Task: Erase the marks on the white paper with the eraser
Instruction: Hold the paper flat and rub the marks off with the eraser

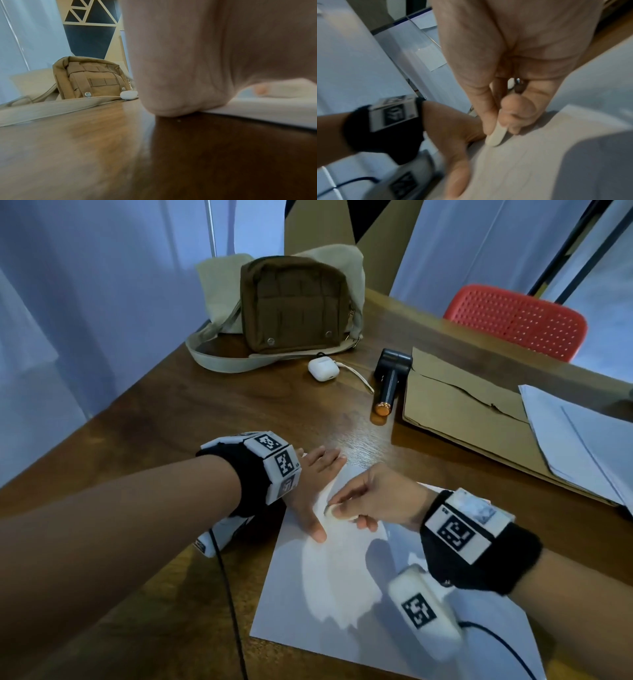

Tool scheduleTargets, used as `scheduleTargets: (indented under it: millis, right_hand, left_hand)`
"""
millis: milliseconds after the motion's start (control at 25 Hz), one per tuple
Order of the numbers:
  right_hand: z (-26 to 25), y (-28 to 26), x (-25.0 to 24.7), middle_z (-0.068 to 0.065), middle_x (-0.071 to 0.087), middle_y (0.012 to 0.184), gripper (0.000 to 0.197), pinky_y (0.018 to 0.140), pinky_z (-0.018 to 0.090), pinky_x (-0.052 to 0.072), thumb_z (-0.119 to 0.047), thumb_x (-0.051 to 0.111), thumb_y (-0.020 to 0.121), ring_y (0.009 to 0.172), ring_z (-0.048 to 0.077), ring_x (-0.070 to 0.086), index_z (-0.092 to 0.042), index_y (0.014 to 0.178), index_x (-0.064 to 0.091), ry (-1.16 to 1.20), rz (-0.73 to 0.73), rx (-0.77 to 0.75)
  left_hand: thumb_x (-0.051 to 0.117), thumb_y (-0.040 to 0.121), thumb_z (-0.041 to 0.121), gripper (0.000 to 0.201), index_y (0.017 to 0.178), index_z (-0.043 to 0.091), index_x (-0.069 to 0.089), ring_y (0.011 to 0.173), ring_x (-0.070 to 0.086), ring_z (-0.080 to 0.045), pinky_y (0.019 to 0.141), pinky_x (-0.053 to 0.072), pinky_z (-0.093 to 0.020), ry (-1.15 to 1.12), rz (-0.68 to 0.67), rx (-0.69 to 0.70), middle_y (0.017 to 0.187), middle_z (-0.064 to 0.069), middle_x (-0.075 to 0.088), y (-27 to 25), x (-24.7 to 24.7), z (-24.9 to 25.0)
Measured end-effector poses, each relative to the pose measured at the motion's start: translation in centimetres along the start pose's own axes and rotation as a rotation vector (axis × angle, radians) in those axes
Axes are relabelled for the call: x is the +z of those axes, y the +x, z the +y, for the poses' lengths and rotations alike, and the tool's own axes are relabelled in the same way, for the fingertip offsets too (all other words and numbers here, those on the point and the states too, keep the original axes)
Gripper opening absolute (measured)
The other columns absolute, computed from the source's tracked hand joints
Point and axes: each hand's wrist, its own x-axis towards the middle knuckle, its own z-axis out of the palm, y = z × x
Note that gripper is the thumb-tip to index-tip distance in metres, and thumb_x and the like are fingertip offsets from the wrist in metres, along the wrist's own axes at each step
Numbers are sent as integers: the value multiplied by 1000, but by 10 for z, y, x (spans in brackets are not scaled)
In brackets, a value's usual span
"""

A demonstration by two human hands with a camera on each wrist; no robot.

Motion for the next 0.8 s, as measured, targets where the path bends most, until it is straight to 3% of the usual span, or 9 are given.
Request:
scheduleTargets:
  millis: [160,320,360,440,520,640,720,800]
  right_hand:
    - [-2,19,-19,4,58,58,6,45,17,43,-9,68,81,45,9,50,-12,76,67,62,303,57]
    - [1,1,4,7,58,52,3,38,15,42,-4,69,79,34,5,49,-4,77,67,132,79,20]
    - [1,0,2,7,58,53,2,39,14,42,-4,69,79,35,5,49,-4,78,68,115,84,33]
    - [0,9,-9,7,60,56,3,43,17,43,-6,69,79,40,8,50,-7,76,68,98,241,82]
    - [-1,15,-15,7,59,56,9,45,20,42,-8,69,80,42,10,49,-11,73,65,143,357,111]
    - [3,4,-1,5,59,53,6,41,16,42,-8,69,80,36,6,49,-9,76,65,113,240,76]
    - [3,-3,0,5,59,54,3,40,14,42,-7,69,80,37,5,50,-5,79,66,104,143,82]
    - [2,6,-13,5,59,58,6,43,16,43,-7,69,80,44,8,51,-10,77,65,91,242,104]
  left_hand:
    - [63,76,59,124,146,10,-27,143,-23,-27,117,-6,-46,-8,2,12,154,-5,-30,0,-1,-3]
    - [66,75,58,125,147,9,-24,144,-21,-28,117,-4,-45,-18,34,-8,155,-7,-28,2,2,-1]
    - [66,74,59,126,147,9,-23,144,-20,-28,117,-3,-45,-22,52,-13,155,-7,-26,3,4,1]
    - [63,64,70,133,148,9,-20,145,-17,-27,117,-3,-42,-28,80,-18,157,-6,-21,5,6,1]
    - [48,49,70,134,149,8,-16,146,-13,-26,115,-6,-36,-17,109,-9,158,-6,-16,3,3,1]
    - [46,49,68,131,149,6,-12,146,-8,-25,101,-13,-26,46,150,4,157,-9,-8,0,1,5]
    - [63,62,70,132,148,7,-15,146,-12,-25,111,-12,-33,17,136,-14,157,-8,-14,-1,2,5]
    - [66,64,68,133,148,8,-18,145,-16,-26,117,-4,-42,-38,114,-18,157,-6,-20,1,2,2]
